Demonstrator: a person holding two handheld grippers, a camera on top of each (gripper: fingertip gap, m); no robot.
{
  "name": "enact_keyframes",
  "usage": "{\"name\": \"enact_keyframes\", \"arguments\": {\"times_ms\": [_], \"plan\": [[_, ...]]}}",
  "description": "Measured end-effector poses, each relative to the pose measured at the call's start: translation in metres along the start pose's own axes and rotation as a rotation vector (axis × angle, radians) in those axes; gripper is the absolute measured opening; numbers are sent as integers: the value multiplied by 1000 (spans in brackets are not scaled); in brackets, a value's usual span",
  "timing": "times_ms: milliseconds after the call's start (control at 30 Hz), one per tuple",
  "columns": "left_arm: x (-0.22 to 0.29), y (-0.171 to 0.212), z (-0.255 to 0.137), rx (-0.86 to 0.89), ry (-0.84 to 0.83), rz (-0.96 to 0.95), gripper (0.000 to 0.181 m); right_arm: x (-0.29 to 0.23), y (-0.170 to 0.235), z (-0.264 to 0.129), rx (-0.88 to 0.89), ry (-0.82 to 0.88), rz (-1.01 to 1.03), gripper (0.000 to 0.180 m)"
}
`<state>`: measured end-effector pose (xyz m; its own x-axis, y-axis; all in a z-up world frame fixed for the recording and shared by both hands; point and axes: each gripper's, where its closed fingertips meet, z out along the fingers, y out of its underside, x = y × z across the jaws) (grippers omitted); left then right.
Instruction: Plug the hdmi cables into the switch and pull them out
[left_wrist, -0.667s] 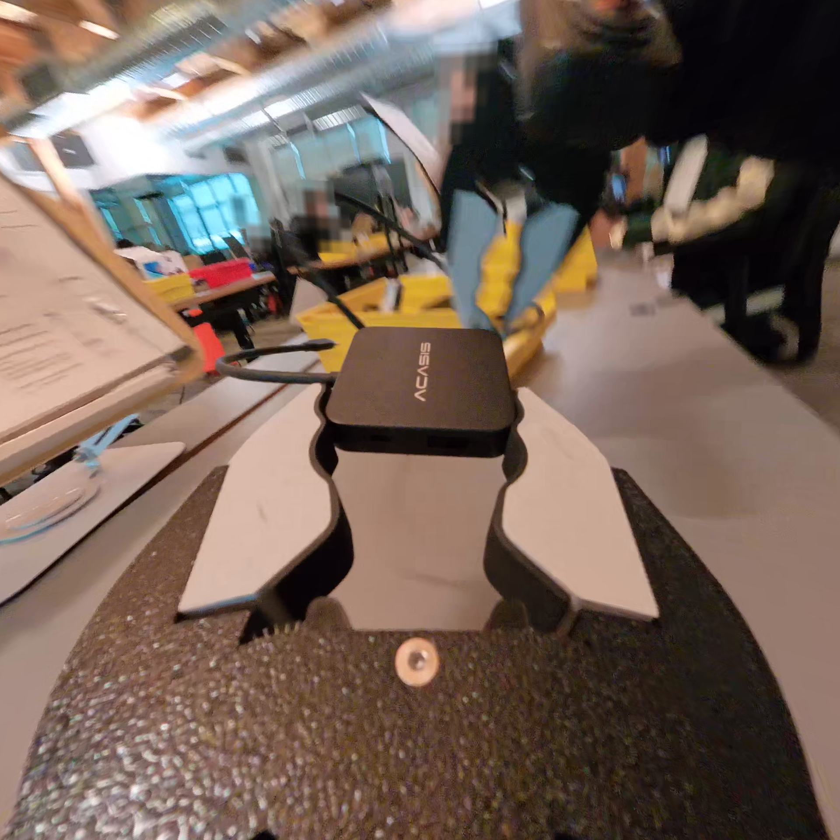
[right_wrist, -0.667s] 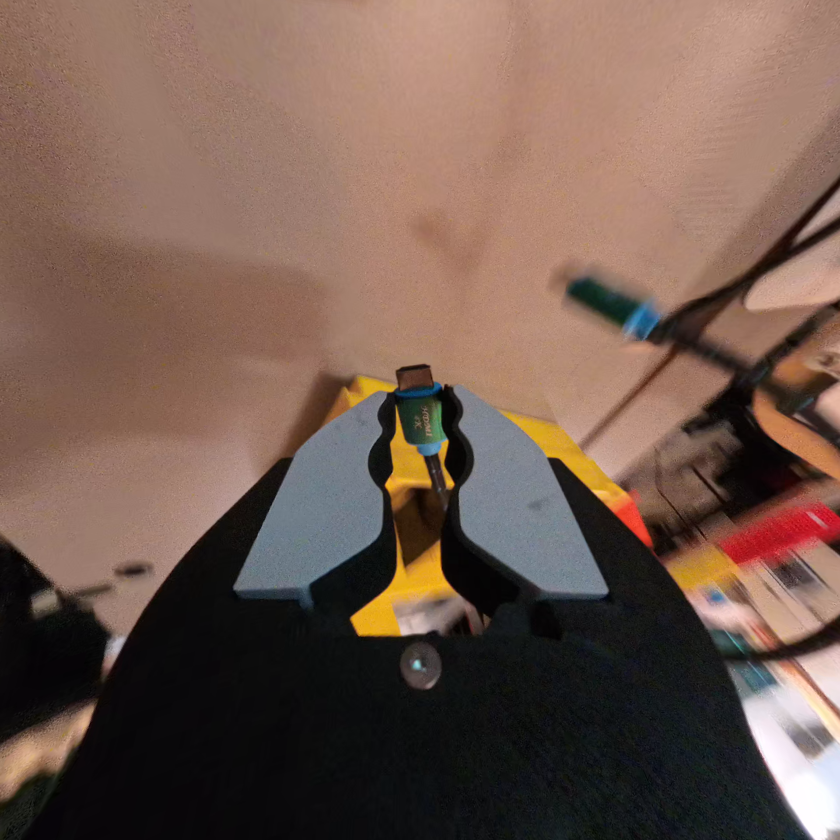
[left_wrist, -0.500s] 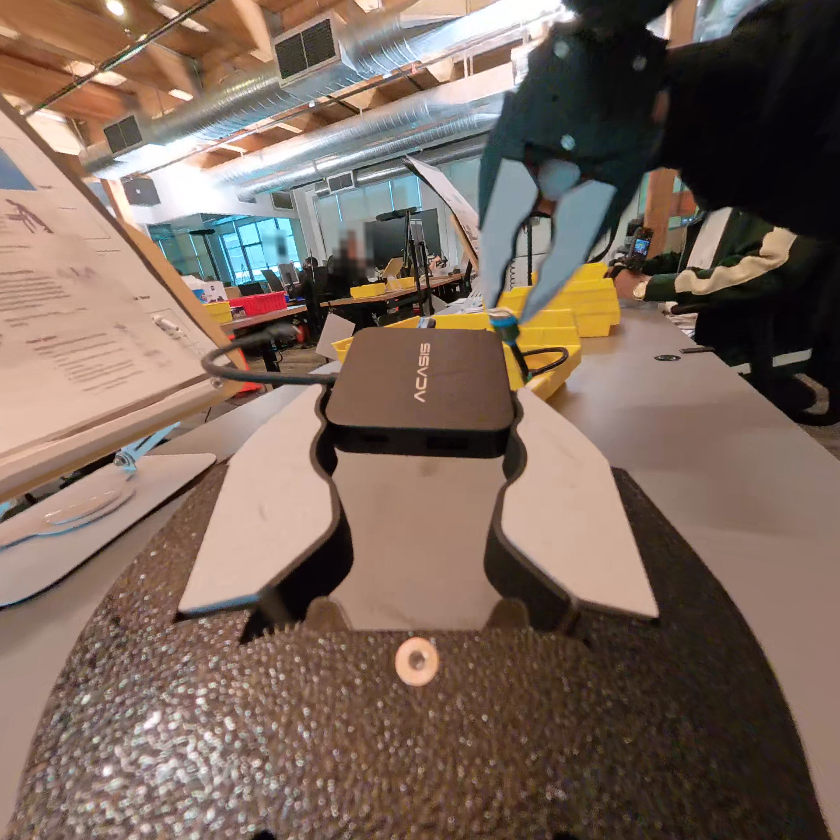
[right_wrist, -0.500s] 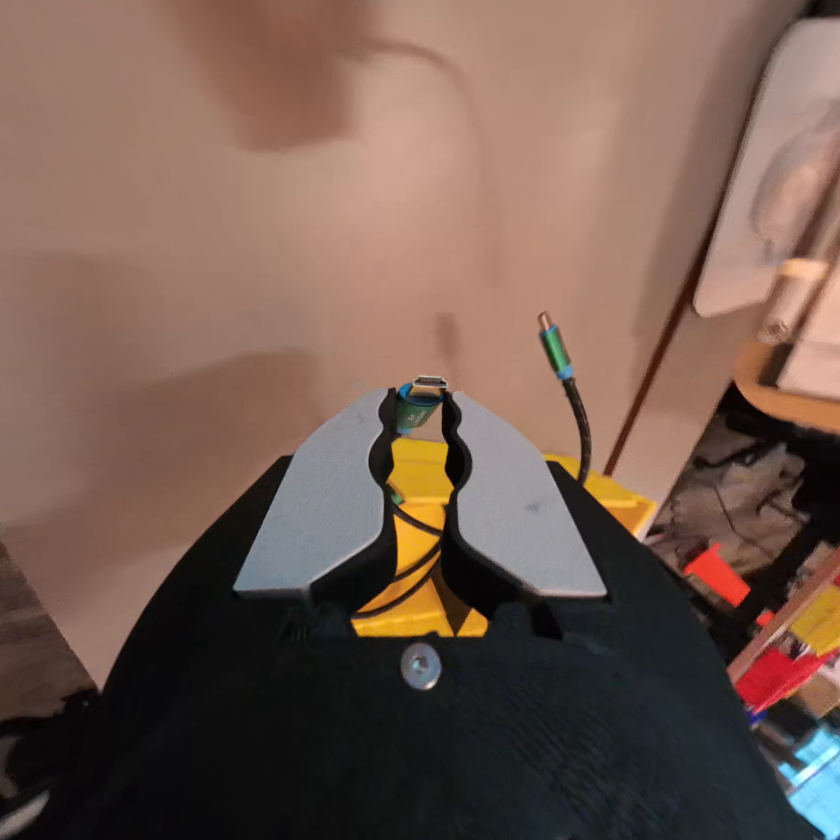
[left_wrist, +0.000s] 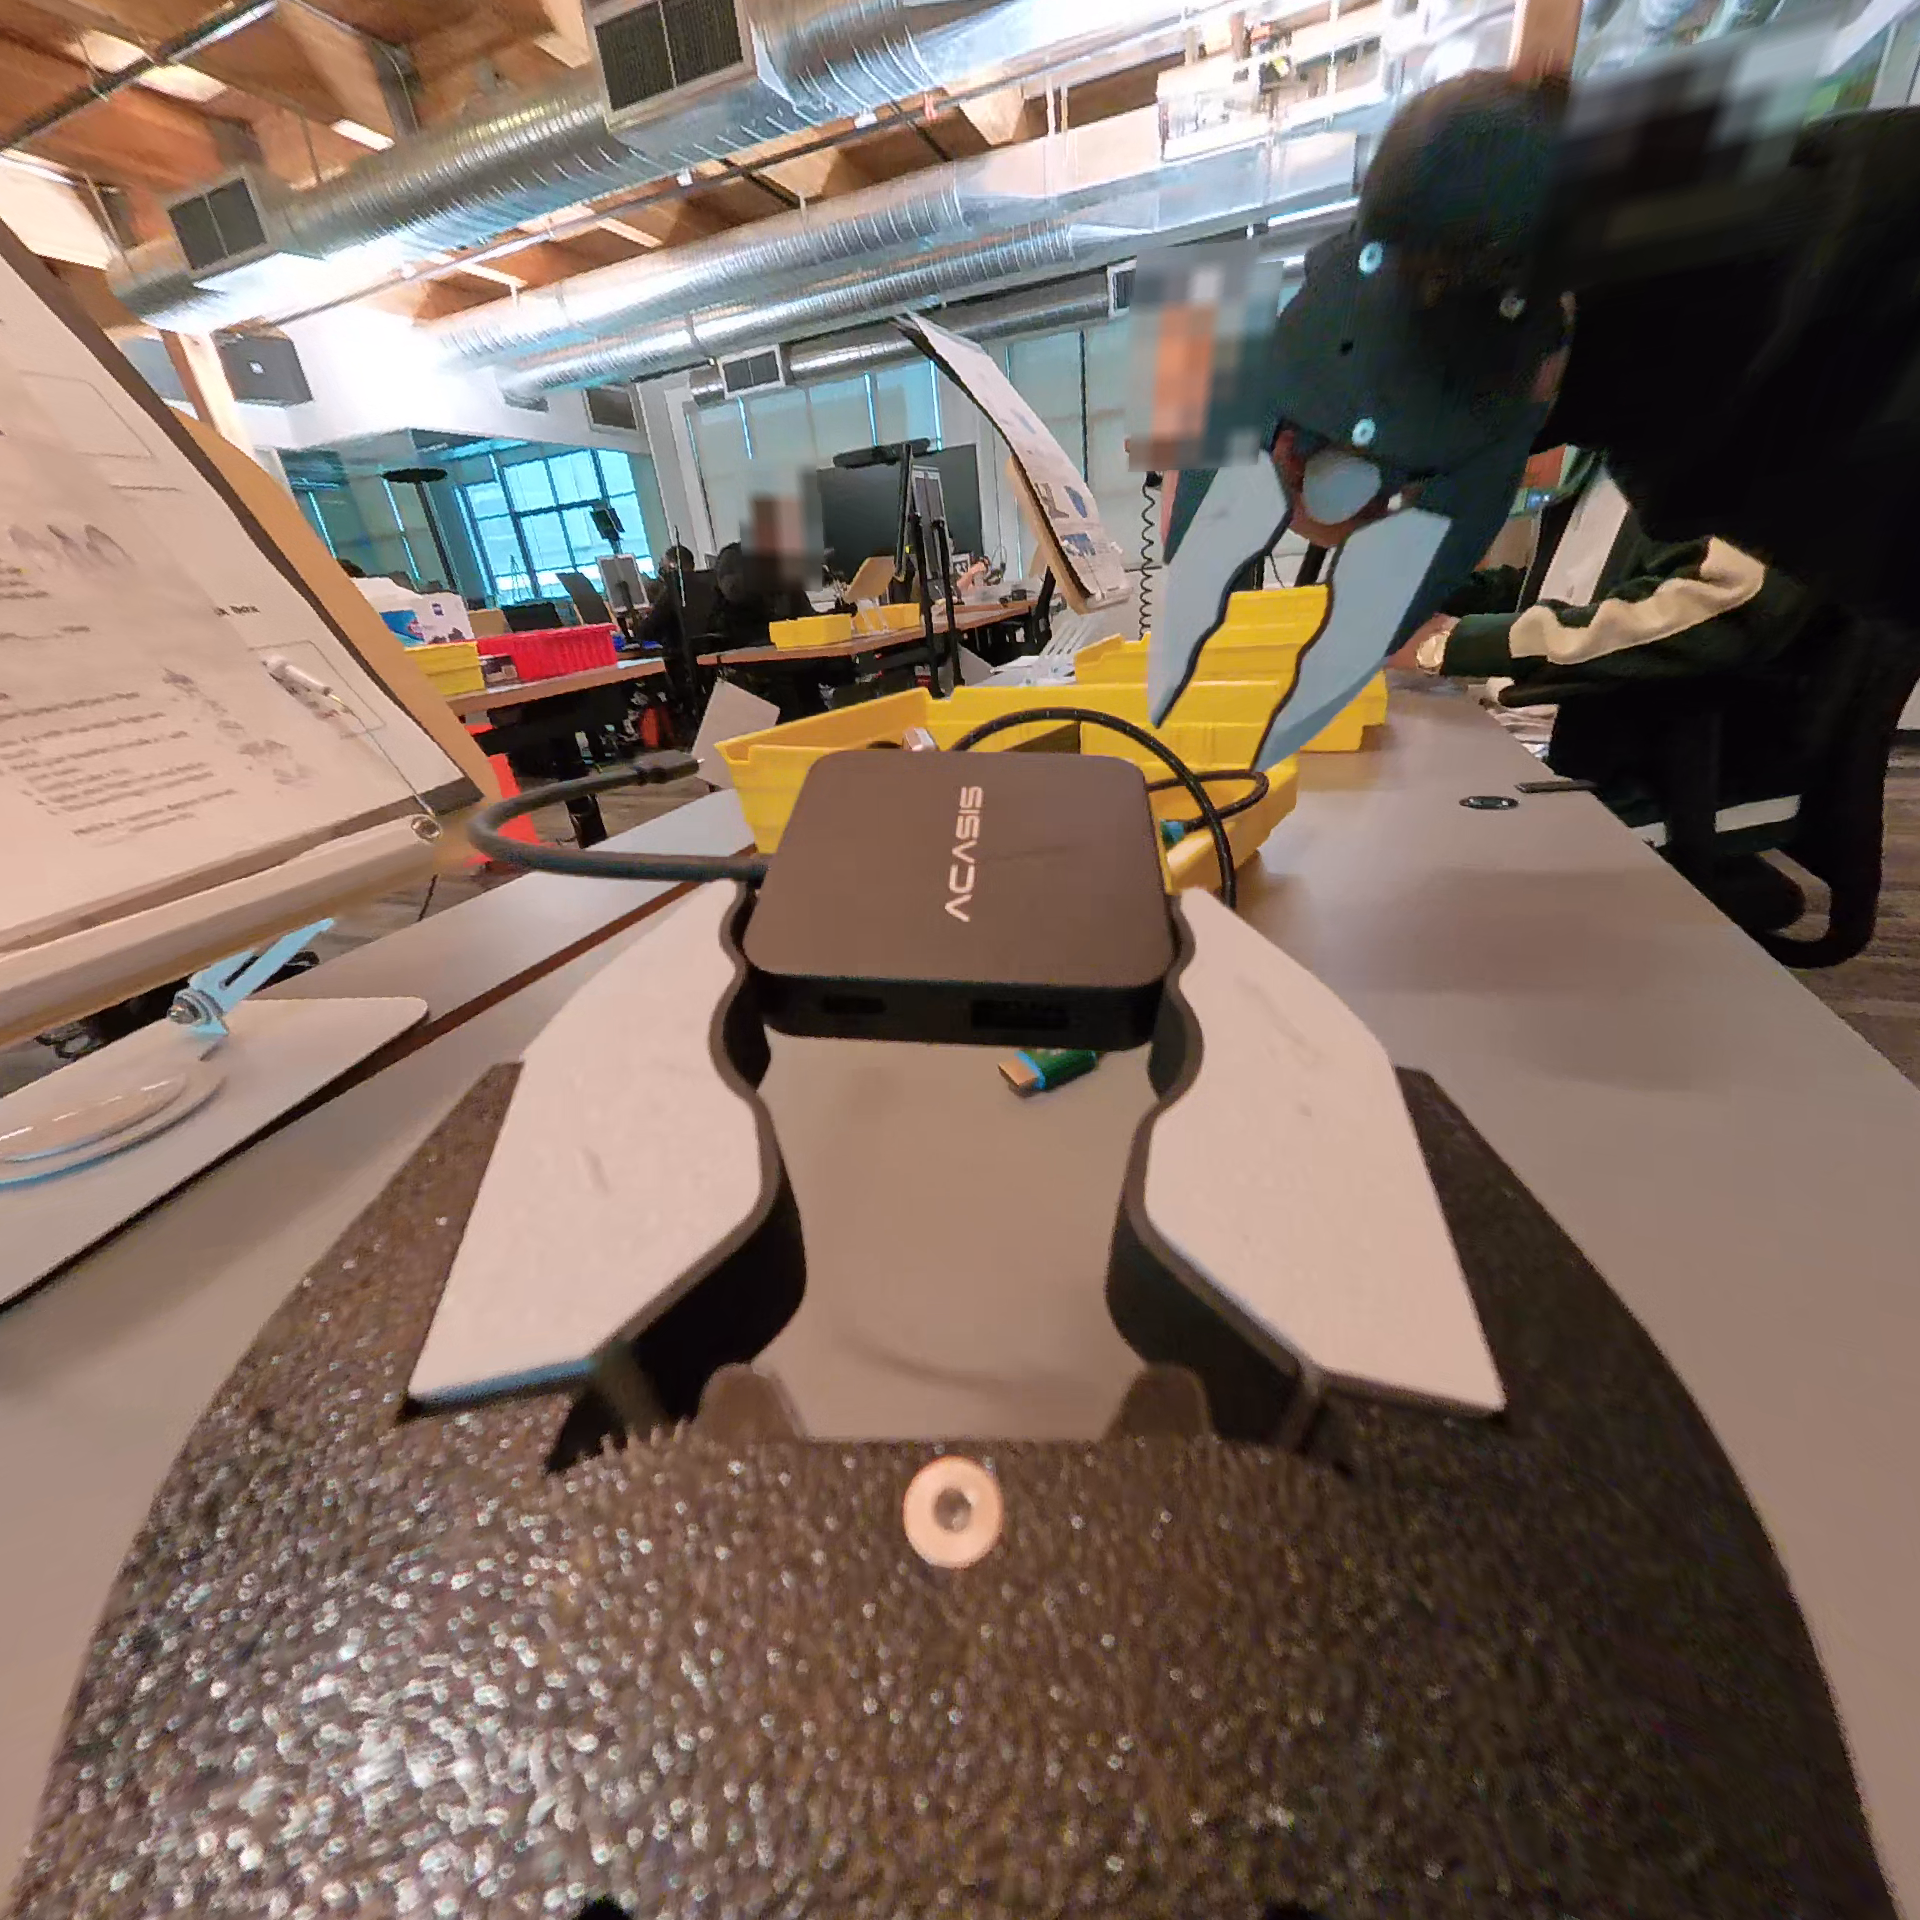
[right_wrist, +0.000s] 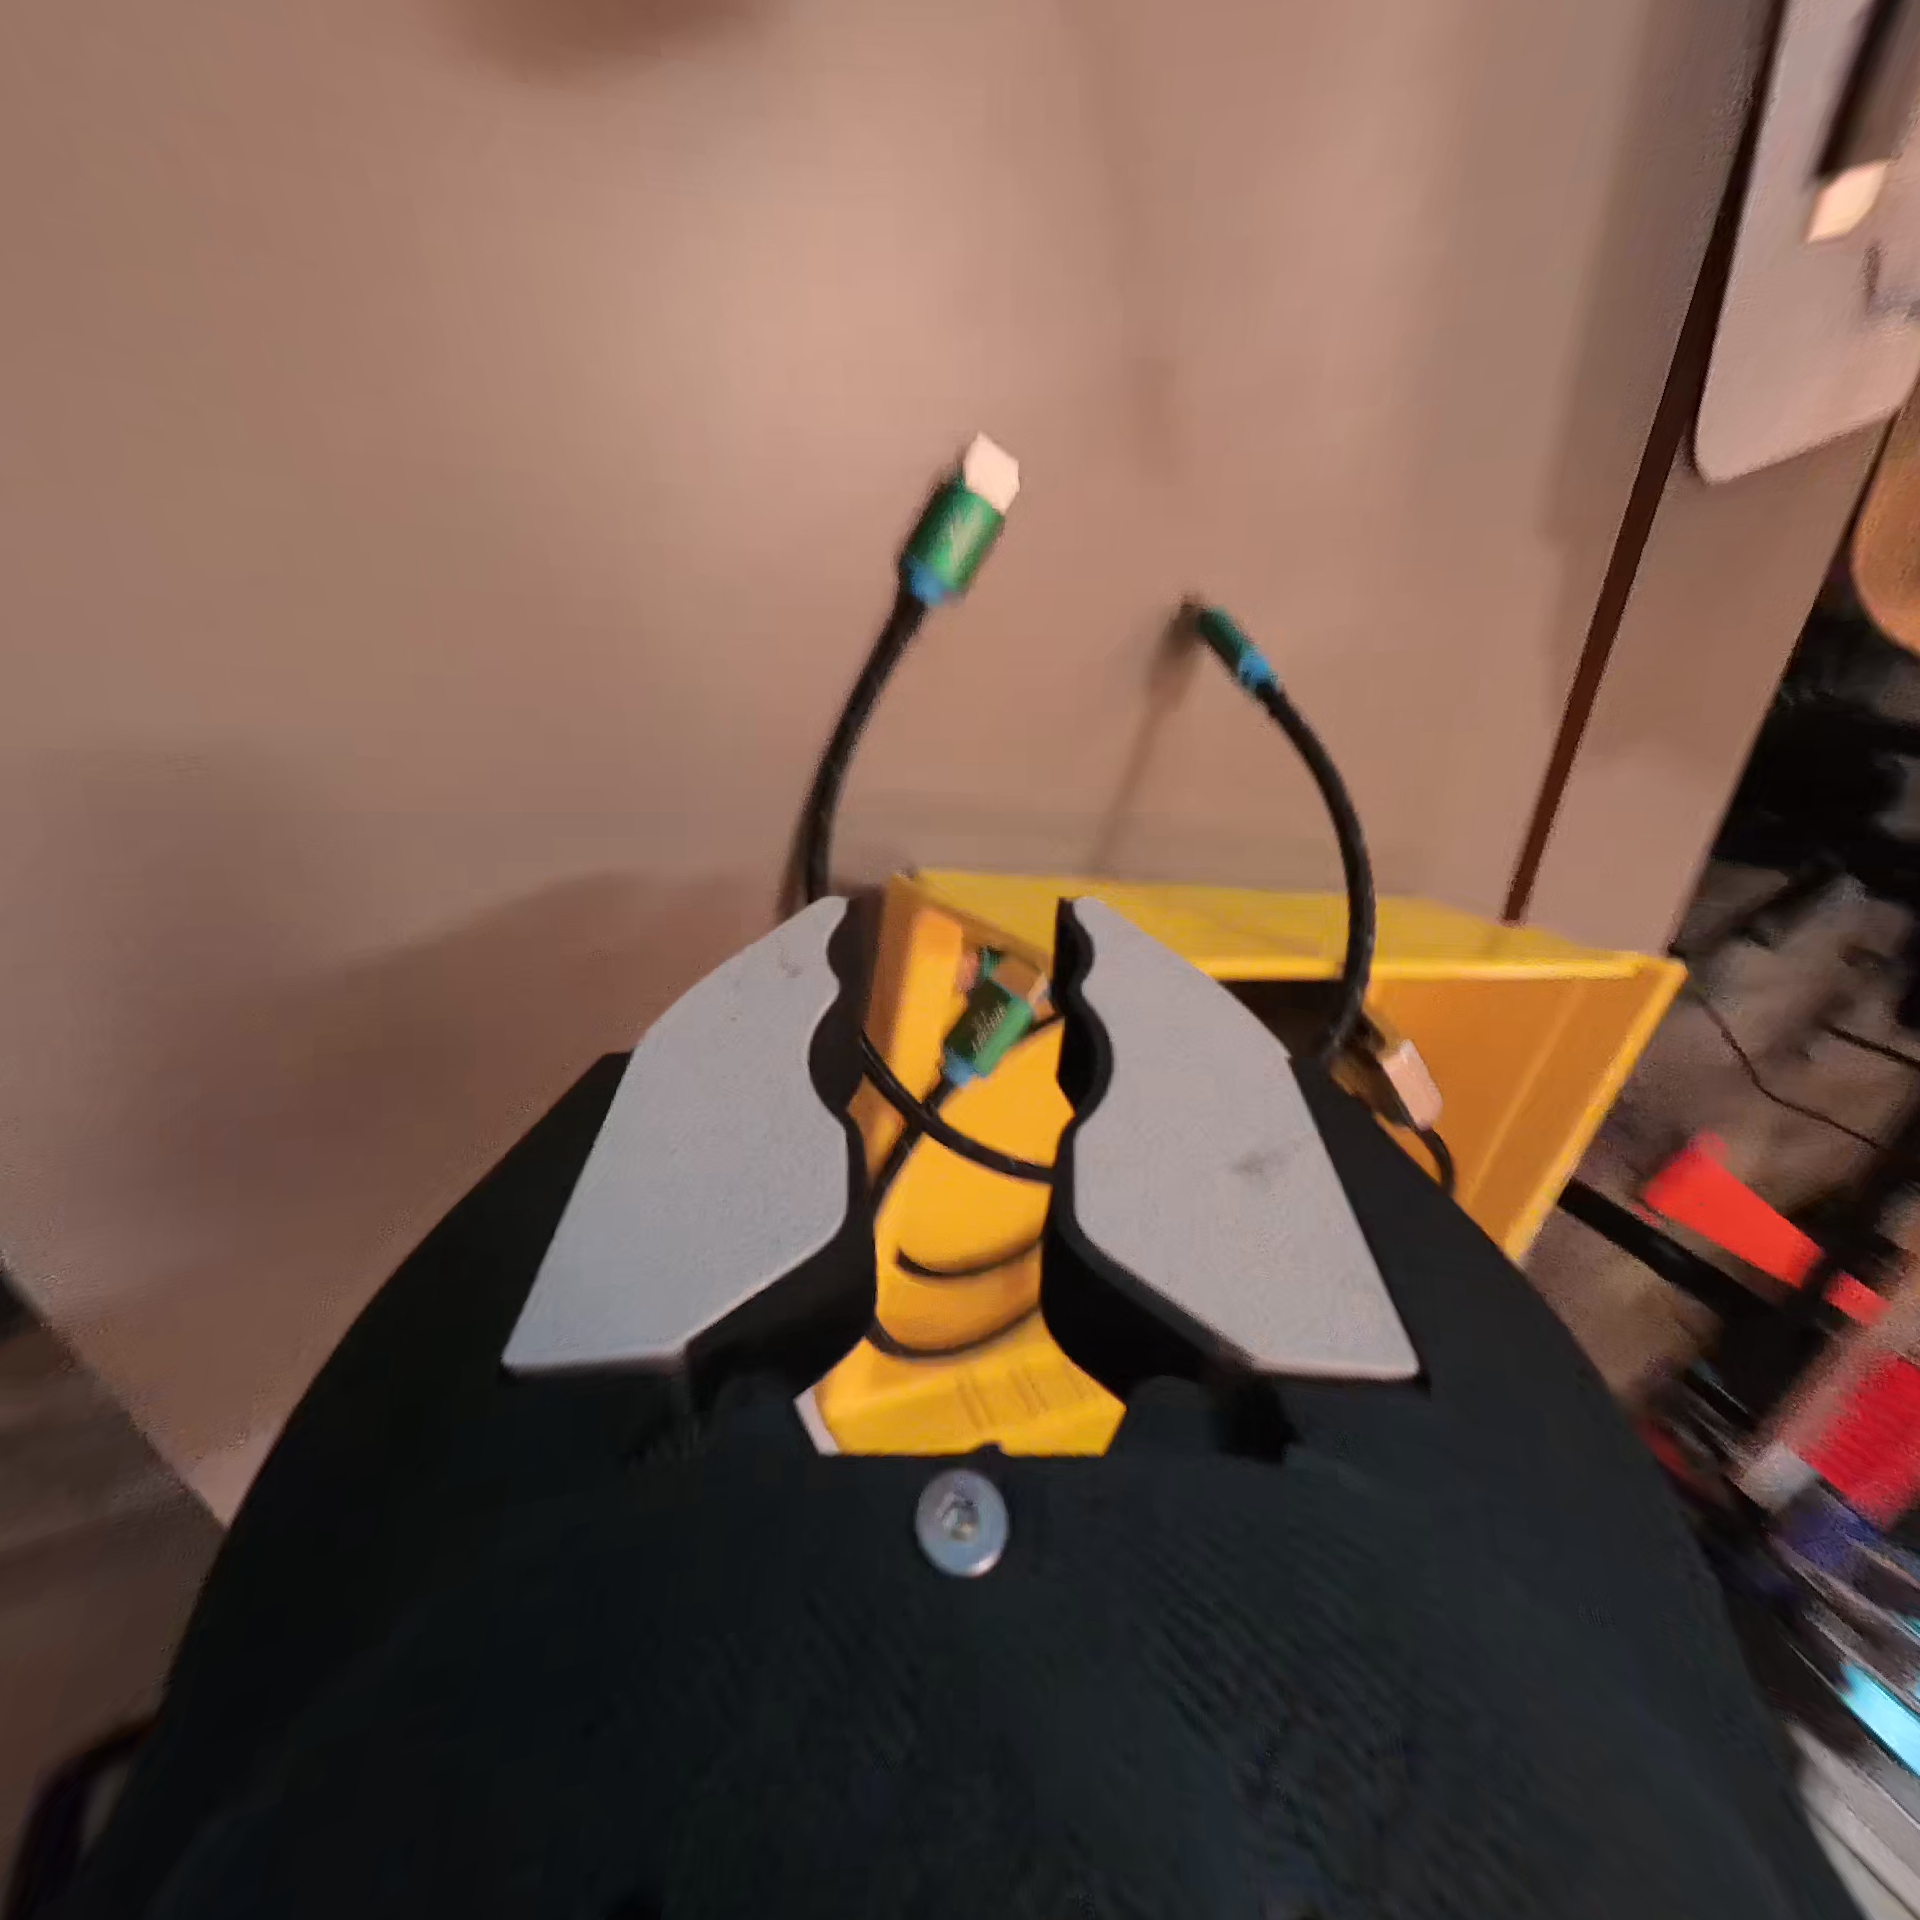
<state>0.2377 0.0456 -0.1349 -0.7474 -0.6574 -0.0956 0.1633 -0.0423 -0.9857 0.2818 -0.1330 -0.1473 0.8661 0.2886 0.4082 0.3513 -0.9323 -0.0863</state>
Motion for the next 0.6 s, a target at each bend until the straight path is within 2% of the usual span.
{"name": "enact_keyframes", "arguments": {"times_ms": [33, 100, 200, 267, 333, 367, 400, 500, 600], "plan": [[1, 2, 1, -9, 3, 2, 72, 4, 15, 7, -91, 46, -41, 38], [3, 4, 2, -18, 12, 0, 72, 30, 43, 11, -182, 190, -11, 37], [5, 5, 4, -24, 22, -4, 72, 69, 70, 12, -68, 280, 380, 40], [6, 7, 5, -29, 30, -7, 72, 74, 94, 21, -54, 236, 636, 55], [7, 8, 5, -34, 35, -9, 72, 68, 101, 36, -20, 156, 750, 58], [7, 8, 5, -36, 37, -11, 72, 62, 102, 43, -10, 104, 772, 51], [7, 8, 5, -36, 37, -12, 72, 55, 99, 48, 9, 48, 762, 15], [6, 9, 4, -40, 32, -16, 72, 62, 72, 33, 169, 50, 751, 6], [4, 11, 4, -42, 28, -25, 72, 69, 30, -22, 437, 12, 703, 5]]}}
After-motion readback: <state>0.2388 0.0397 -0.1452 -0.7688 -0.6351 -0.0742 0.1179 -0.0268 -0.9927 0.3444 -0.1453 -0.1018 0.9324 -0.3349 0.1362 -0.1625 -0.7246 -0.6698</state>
